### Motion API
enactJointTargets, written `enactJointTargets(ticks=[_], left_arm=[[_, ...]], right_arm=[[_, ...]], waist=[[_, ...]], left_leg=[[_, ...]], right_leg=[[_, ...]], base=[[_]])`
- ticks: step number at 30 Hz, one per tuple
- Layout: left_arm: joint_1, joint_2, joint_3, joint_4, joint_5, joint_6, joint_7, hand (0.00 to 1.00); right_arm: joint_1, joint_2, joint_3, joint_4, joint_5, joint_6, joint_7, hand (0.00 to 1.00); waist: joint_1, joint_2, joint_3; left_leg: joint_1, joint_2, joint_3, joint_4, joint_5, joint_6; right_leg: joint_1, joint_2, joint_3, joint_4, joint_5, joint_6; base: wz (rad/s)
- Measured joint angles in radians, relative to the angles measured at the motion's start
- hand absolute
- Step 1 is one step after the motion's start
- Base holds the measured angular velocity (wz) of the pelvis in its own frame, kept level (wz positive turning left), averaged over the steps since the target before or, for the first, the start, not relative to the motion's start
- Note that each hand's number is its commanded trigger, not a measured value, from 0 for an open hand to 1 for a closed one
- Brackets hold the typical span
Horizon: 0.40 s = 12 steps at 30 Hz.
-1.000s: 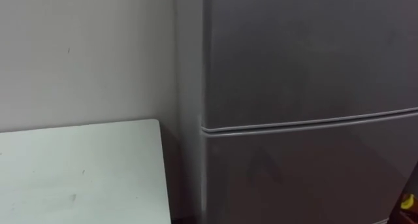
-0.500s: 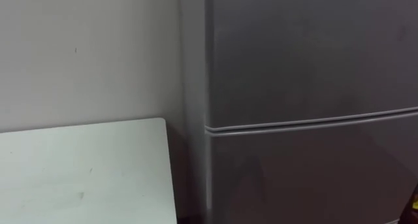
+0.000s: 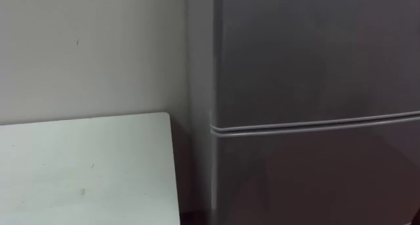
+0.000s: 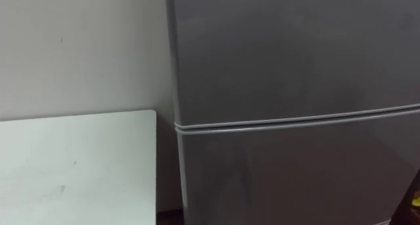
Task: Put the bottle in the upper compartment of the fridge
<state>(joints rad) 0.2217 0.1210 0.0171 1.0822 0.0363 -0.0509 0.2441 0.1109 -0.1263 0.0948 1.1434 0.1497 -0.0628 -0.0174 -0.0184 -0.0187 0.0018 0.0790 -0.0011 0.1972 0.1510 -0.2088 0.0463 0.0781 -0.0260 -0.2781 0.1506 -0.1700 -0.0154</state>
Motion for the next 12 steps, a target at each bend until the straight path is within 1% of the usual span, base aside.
enactJointTargets(ticks=[3,4,6,12], left_arm=[[-0.005,0.0,0.0,0.0,0.0,0.0,-0.002,0.0],[-0.008,0.001,0.0,0.0,-0.001,0.0,-0.001,0.0],[-0.01,0.001,-0.001,0.002,-0.003,0.0,-0.001,0.0],[-0.008,0.003,-0.001,0.003,-0.002,0.0,0.001,0.0]], right_arm=[[-0.002,0.0,0.001,0.008,0.0,0.0,0.015,0.0],[-0.003,0.0,0.001,0.015,0.001,0.001,0.019,0.0],[-0.002,0.0,0.001,0.016,0.0,0.001,0.021,0.0],[-0.004,0.001,0.001,0.02,-0.001,0.001,0.022,0.0]], waist=[[-0.001,-0.005,0.0009],[0.0,-0.007,0.0029],[0.0,-0.009,0.0038],[0.001,-0.013,0.0014]], left_leg=[[0.006,-0.003,-0.006,-0.001,0.0,0.0],[0.012,-0.003,-0.006,-0.001,0.0,0.001],[0.017,-0.003,-0.007,-0.003,-0.004,0.001],[0.014,-0.004,-0.011,0.0,-0.005,0.002]], right_leg=[[0.005,-0.001,0.0,-0.001,-0.003,0.003],[0.004,-0.001,0.001,-0.001,-0.004,0.003],[0.006,-0.002,0.001,0.0,-0.008,0.004],[0.006,-0.003,-0.003,0.001,-0.008,0.004]], base=[[0.06],[0.0],[0.0],[0.0]])
